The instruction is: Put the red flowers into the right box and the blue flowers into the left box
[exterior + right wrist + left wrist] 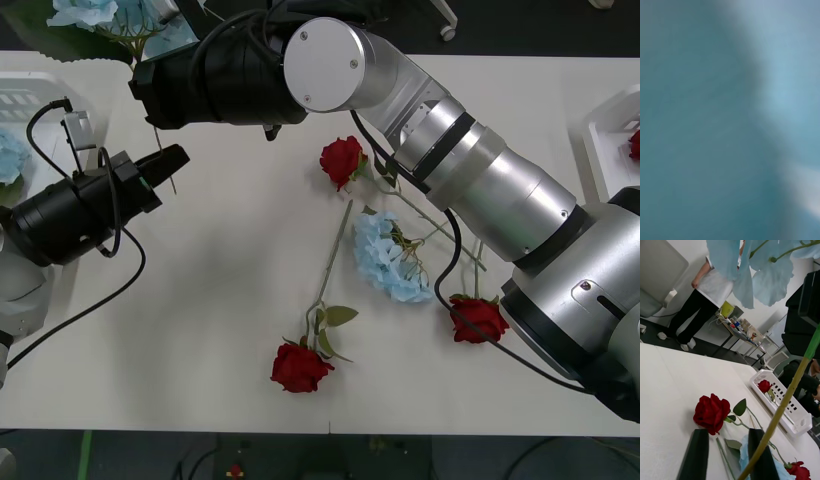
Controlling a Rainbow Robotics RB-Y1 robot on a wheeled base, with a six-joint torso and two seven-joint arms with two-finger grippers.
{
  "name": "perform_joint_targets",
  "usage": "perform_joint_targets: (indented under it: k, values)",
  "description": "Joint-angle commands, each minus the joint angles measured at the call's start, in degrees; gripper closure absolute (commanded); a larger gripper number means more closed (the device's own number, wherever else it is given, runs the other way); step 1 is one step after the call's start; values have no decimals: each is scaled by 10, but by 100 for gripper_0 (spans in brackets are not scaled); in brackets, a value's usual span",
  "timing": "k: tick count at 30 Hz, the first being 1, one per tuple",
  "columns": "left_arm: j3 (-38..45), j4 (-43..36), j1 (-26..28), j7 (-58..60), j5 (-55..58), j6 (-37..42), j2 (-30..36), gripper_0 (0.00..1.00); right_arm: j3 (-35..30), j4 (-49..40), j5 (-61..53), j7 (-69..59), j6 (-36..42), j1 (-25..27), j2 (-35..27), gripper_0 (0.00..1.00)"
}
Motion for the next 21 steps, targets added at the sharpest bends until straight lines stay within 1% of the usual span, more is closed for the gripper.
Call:
perform_joint_targets:
  k: [1, 10, 12, 13, 14, 15, 16, 17, 18, 21]
  values:
    - [-7, -17, -27, 14, -3, -8, -7, 100, 4, -9, 3, -12, -9, -34, 12, 100]
    - [-7, -17, -27, 14, -3, -8, -7, 100, 4, -9, 3, -10, -12, -34, 11, 100]
    - [-7, -17, -27, 14, -3, -9, -7, 100, 4, -9, 10, -8, -18, -34, 9, 67]
    - [-7, -17, -27, 14, -3, -9, -7, 100, 5, -9, 22, -5, -24, -34, 8, 41]
    - [-6, -17, -27, 14, -2, -9, -7, 100, 4, -10, 34, -3, -31, -34, 6, 22]
    - [-5, -17, -27, 14, -2, -9, -7, 100, 4, -12, 43, -2, -34, -34, 6, 13]
    - [-5, -17, -27, 14, -2, -9, -7, 100, 5, -12, 48, -1, -38, -34, 5, 9]
    - [-3, -17, -27, 14, -2, -9, -7, 100, 4, -12, 56, 0, -42, -34, 5, 3]
    - [0, -17, -27, 14, -2, -9, -7, 100, 4, -12, 58, 0, -45, -34, 5, 0]
    - [18, -17, -27, 14, -3, -9, 8, 100, 4, -12, 62, 3, -50, -34, 3, 0]
